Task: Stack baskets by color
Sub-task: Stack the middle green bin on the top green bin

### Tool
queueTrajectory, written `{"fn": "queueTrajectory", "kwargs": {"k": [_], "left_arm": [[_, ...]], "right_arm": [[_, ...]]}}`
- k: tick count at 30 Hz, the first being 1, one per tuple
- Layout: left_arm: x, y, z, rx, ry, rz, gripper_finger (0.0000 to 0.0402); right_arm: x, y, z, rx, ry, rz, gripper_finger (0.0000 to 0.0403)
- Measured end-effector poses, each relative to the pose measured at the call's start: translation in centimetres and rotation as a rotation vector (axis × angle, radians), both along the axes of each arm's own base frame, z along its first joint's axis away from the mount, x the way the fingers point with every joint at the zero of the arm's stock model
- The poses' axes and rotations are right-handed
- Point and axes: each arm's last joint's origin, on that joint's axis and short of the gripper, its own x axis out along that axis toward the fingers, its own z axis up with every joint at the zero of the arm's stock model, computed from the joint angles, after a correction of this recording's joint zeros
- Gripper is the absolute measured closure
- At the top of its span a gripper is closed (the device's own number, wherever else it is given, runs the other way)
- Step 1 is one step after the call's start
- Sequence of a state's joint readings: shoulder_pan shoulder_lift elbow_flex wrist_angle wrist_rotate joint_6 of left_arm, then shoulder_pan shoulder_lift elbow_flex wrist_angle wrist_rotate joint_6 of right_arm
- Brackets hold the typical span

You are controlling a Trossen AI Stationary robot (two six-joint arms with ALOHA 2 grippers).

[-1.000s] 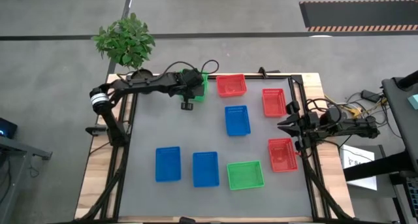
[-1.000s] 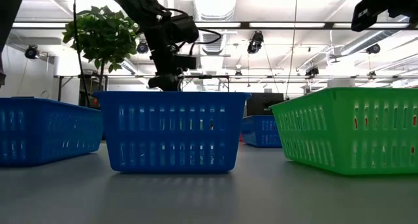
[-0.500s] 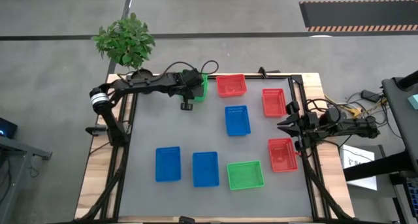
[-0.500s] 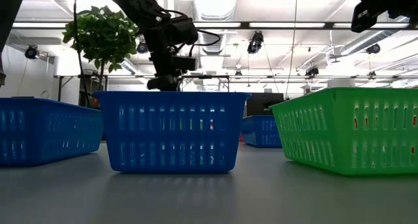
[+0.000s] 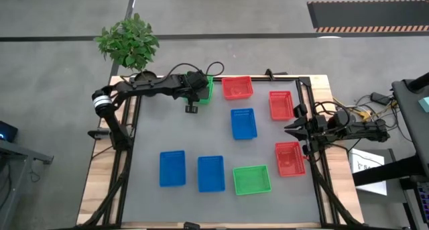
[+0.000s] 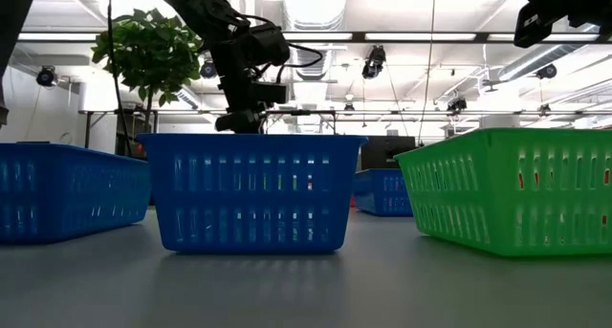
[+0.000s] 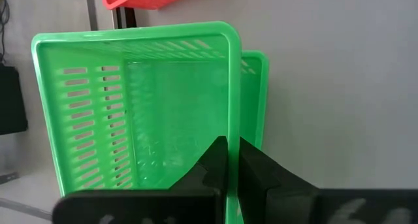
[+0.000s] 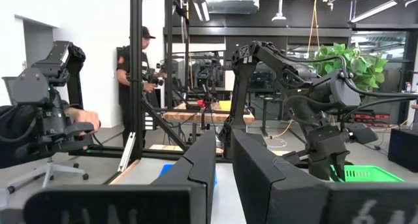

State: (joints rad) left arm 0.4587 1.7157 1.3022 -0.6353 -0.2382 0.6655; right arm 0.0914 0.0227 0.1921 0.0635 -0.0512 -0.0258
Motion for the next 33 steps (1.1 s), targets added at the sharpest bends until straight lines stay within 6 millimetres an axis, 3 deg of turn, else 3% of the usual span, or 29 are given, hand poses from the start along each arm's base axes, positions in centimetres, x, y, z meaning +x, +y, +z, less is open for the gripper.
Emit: {"fn": "queueTrajectory", "kwargs": {"k": [17, 27, 33], "left_arm": [[1.0, 0.5, -2.9, -0.034, 0.068, -0.005, 0.0399], [1.0, 0.5, -2.8, -0.032, 0.066, -0.004, 0.0326], [1.0, 0.0, -2.0, -0.028, 0.050, 0.000, 0.0309]], "right_arm": [[0.0, 0.0, 0.0, 0.000, 0.000, -0.001, 0.0360], [0.0, 0.0, 0.0, -0.013, -0.002, -0.003, 0.0360], [0.0, 0.0, 0.0, -0.016, 0.001, -0.004, 0.0360]]}}
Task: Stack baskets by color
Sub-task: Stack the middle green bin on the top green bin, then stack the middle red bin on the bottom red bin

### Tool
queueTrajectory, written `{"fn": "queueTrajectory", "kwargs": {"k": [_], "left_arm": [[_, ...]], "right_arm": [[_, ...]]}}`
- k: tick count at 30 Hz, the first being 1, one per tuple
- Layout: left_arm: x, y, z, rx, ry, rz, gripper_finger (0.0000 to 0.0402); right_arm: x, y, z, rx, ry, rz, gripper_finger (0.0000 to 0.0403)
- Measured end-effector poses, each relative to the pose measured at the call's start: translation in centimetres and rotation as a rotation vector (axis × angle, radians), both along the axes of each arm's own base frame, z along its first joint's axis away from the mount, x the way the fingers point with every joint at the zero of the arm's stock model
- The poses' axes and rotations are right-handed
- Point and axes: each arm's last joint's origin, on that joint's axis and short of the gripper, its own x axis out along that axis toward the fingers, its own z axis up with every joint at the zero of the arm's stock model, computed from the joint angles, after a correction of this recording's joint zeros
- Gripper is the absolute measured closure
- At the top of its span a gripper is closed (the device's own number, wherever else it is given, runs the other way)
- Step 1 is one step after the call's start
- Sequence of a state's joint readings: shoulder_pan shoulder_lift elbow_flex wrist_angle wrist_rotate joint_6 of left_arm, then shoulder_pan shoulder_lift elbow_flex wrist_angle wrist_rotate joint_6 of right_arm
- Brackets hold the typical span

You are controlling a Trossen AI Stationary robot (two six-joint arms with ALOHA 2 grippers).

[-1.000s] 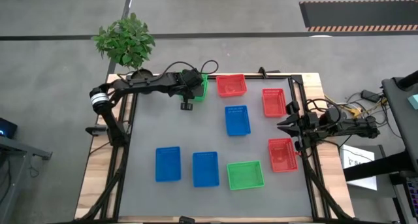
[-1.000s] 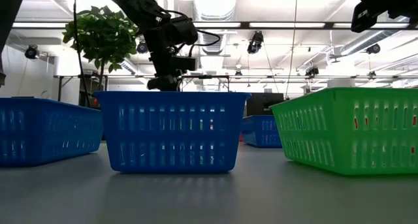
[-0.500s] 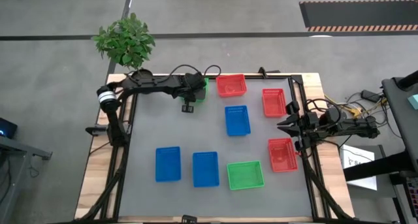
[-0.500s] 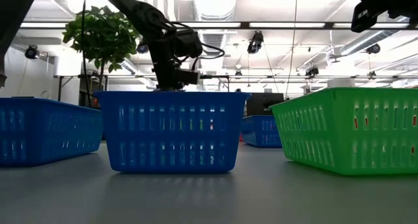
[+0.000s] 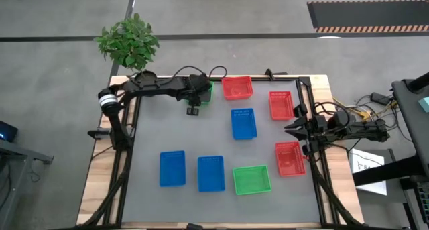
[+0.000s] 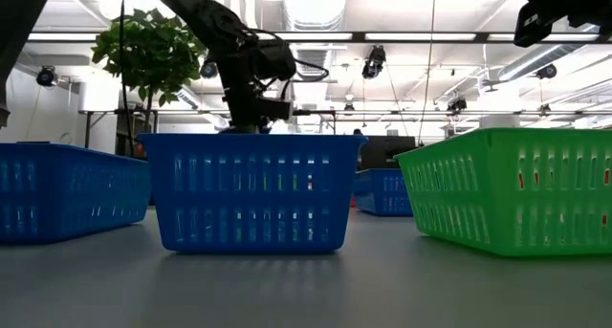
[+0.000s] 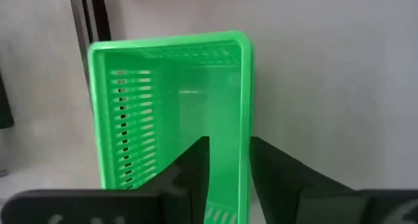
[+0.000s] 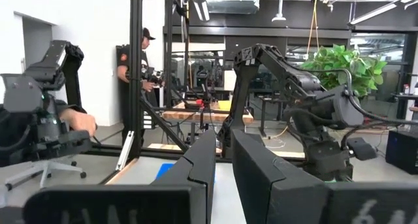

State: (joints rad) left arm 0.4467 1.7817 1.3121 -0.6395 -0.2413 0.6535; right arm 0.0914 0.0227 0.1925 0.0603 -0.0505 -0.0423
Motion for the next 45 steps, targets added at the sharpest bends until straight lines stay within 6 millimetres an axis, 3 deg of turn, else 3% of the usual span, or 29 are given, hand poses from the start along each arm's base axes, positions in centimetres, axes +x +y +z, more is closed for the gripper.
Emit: {"fn": "queueTrajectory", "kwargs": {"k": [7, 16, 24, 30, 35, 45], "left_arm": [[-0.3, -2.8, 3.4, -0.020, -0.164, 0.081, 0.0308], [0.4, -10.9, 7.3, -0.086, -0.390, -0.008, 0.0309], [1.6, -18.2, 8.1, -0.112, -0.513, -0.194, 0.0309], [1.8, -22.1, 7.6, -0.120, -0.625, -0.333, 0.0309], [1.5, -23.7, 5.8, -0.095, -0.688, -0.404, 0.0309], [0.6, -23.4, 4.4, 0.028, -0.863, -0.501, 0.0309]], "right_arm": [[0.0, 0.0, 0.0, -0.008, 0.001, -0.002, 0.0360], [0.0, 0.0, 0.0, -0.013, 0.000, -0.003, 0.0360], [0.0, 0.0, 0.0, 0.015, 0.005, 0.003, 0.0360], [0.0, 0.0, 0.0, 0.023, 0.006, 0.005, 0.0360], [0.1, 0.0, -0.4, 0.063, 0.023, 0.013, 0.0360], [1.8, 0.1, -3.3, 0.216, 0.131, -0.006, 0.0360]]}}
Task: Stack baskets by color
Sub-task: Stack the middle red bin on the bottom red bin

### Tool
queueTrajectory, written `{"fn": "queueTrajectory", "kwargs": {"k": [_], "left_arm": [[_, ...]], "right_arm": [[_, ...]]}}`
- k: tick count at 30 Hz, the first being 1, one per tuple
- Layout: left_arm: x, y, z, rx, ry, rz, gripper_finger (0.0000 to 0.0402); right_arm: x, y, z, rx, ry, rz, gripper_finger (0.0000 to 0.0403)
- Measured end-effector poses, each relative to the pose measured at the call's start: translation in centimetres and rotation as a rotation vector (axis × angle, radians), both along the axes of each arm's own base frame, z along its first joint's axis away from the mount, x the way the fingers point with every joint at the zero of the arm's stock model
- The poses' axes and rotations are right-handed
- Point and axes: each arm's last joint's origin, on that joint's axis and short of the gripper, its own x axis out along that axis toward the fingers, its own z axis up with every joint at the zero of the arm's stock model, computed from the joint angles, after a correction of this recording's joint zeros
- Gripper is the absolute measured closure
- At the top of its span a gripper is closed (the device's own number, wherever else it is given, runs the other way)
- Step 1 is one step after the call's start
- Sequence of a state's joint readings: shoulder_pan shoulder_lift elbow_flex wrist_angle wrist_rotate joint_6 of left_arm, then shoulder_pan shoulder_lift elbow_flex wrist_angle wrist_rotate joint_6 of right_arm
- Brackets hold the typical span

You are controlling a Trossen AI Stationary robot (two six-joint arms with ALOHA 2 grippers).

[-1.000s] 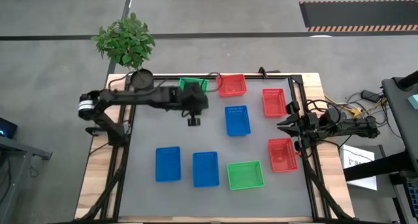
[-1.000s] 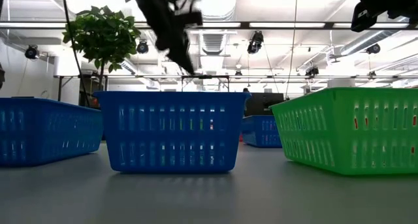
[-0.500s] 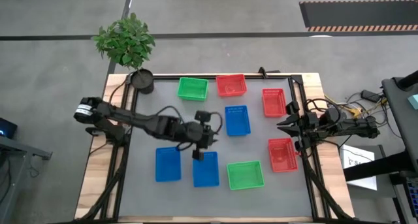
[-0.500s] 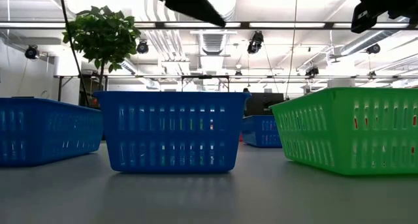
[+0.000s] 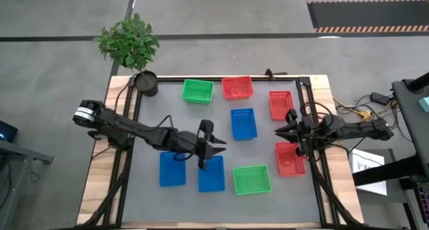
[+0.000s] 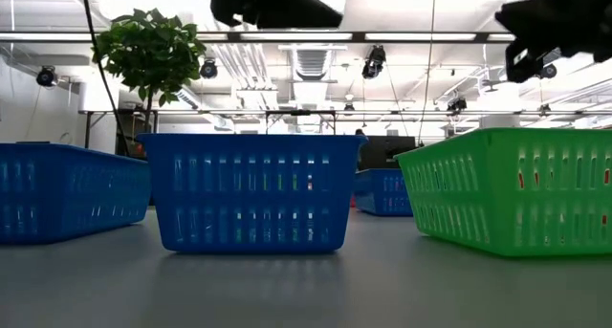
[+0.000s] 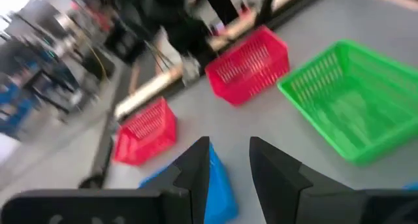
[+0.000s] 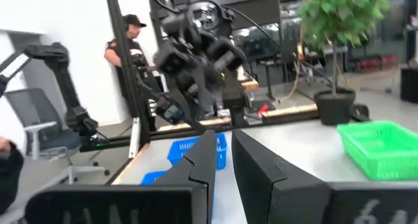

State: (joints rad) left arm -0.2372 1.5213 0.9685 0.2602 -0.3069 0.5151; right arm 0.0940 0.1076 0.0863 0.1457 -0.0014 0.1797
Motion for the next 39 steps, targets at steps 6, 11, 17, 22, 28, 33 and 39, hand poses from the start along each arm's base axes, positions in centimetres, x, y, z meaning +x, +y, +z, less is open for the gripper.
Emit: {"fn": "queueTrajectory", "kwargs": {"k": [6, 11, 17, 22, 28, 33, 39], "left_arm": [[-1.9, 1.0, 0.1, 0.042, -0.147, 0.126, 0.0309], [-3.6, 1.9, 0.1, 0.047, -0.210, 0.258, 0.0309], [-5.4, 2.5, 0.4, 0.058, -0.246, 0.272, 0.0309], [-6.3, 3.0, 0.5, 0.053, -0.256, 0.291, 0.0309], [-7.1, 3.3, 0.3, 0.053, -0.258, 0.296, 0.0309], [-7.2, 3.4, 0.3, 0.053, -0.260, 0.298, 0.0309], [-7.2, 3.4, 0.3, 0.056, -0.259, 0.297, 0.0309]], "right_arm": [[0.9, 0.0, -0.5, 0.074, 0.047, -0.021, 0.0360], [1.6, 0.0, -0.8, 0.136, 0.112, -0.027, 0.0360], [2.7, 0.1, -1.0, 0.183, 0.213, -0.049, 0.0360], [3.8, 0.2, -0.5, 0.248, 0.282, -0.067, 0.0360], [4.9, 0.3, 0.4, 0.313, 0.396, -0.075, 0.0360], [5.3, 0.4, 1.7, 0.281, 0.646, -0.121, 0.0360], [5.1, 0.1, 3.0, 0.192, 0.975, -0.247, 0.0360]]}}
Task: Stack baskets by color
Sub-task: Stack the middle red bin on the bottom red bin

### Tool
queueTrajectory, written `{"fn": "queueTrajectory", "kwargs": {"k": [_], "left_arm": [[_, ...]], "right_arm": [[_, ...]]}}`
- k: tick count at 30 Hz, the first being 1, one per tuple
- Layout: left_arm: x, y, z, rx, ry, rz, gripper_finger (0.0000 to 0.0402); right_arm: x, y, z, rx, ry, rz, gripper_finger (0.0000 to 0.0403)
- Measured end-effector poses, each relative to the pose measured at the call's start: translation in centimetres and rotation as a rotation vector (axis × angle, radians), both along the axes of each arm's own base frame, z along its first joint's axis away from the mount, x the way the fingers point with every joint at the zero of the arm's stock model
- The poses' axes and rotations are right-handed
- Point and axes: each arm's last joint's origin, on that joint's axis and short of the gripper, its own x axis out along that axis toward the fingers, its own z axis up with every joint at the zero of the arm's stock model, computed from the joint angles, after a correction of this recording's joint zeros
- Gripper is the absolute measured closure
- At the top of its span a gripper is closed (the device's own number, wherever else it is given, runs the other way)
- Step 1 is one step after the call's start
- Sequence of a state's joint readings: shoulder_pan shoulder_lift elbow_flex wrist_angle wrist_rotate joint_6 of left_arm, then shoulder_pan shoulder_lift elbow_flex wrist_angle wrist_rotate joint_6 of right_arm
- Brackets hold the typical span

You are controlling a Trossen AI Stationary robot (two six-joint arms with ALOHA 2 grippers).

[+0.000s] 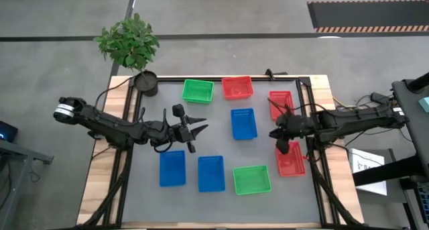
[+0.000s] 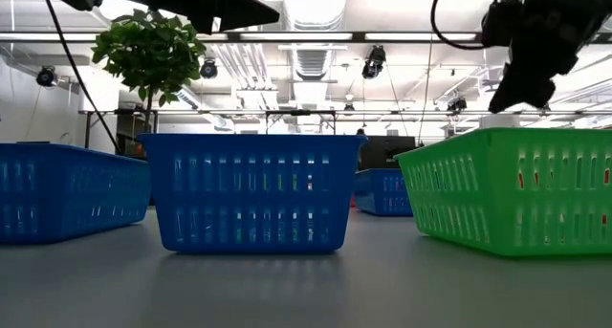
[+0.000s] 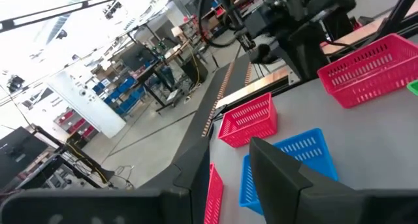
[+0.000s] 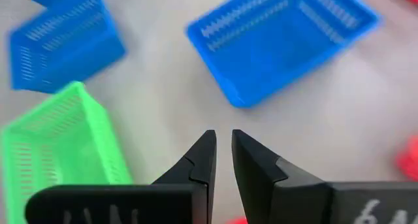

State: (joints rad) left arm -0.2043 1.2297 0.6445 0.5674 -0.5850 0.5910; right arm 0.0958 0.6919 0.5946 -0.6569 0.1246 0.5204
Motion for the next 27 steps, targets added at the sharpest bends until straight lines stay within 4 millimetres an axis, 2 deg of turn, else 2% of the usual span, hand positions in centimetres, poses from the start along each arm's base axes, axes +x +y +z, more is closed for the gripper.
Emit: {"fn": "queueTrajectory", "kwargs": {"k": [3, 7, 13, 21, 27], "left_arm": [[0.0, 0.0, 0.0, 0.000, 0.000, 0.000, 0.0309], [0.0, 0.0, 0.0, 0.000, 0.000, 0.000, 0.0309], [0.0, 0.0, 0.2, 0.021, -0.009, 0.001, 0.0309], [-0.1, 0.1, 1.8, 0.126, -0.126, 0.011, 0.0309], [-0.3, 0.1, 2.6, 0.180, -0.187, 0.026, 0.0309]], "right_arm": [[-0.4, -0.1, -0.1, -0.046, 0.152, 0.014, 0.0360], [-0.7, -0.2, 0.0, -0.090, 0.250, 0.050, 0.0360], [-1.1, -0.5, 0.0, -0.123, 0.280, 0.058, 0.0353], [-0.6, -1.2, 0.0, -0.131, 0.262, 0.007, 0.0286], [1.3, -2.0, -0.5, -0.167, 0.238, -0.006, 0.0239]]}}
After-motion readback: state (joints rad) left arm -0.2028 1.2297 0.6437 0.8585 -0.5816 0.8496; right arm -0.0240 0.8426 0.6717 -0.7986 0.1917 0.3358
